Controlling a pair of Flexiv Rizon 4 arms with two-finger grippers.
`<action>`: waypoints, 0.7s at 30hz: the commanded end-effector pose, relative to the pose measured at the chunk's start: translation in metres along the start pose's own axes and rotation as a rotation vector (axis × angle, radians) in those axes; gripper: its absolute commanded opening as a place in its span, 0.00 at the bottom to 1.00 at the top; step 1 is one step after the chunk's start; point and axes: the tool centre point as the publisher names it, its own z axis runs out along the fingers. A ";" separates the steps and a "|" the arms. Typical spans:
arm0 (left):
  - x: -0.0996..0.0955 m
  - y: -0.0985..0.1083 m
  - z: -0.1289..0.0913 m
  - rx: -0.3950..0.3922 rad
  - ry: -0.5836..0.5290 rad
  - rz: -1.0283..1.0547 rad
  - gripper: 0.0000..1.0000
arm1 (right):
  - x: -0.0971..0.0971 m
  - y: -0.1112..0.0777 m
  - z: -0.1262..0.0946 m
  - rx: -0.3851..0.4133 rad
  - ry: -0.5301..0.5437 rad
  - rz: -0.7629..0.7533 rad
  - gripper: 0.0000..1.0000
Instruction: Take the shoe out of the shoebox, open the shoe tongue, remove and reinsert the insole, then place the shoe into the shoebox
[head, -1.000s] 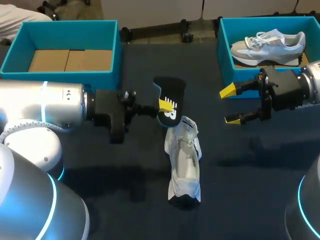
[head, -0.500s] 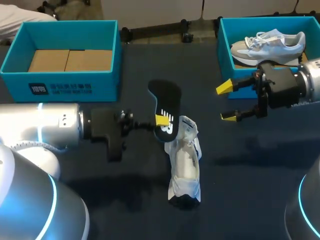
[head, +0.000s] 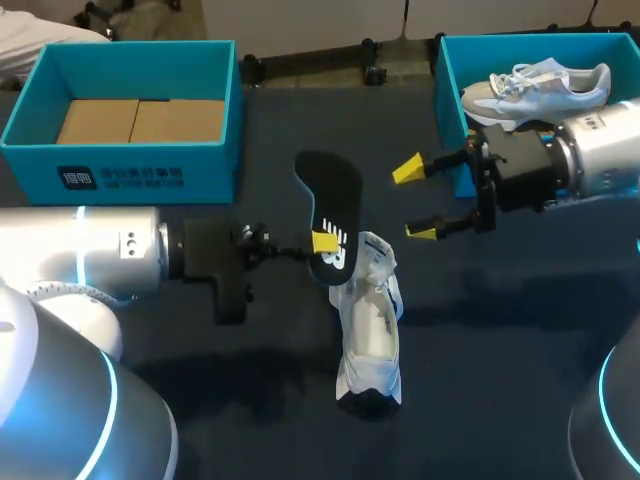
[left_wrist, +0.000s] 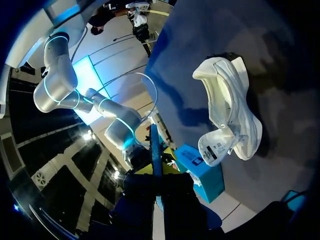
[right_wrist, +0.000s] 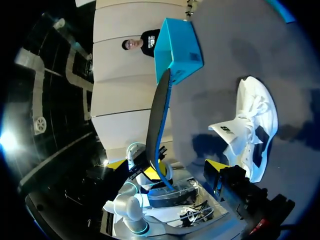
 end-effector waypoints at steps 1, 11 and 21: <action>-0.001 0.000 0.004 -0.002 0.002 0.018 0.00 | 0.000 0.011 0.019 0.011 0.012 0.002 1.00; -0.001 0.002 0.012 -0.017 -0.004 0.065 0.00 | 0.010 0.017 0.029 -0.001 0.069 0.004 1.00; 0.005 0.007 0.029 -0.021 0.014 0.093 0.00 | 0.020 0.022 0.036 0.012 0.102 0.002 0.80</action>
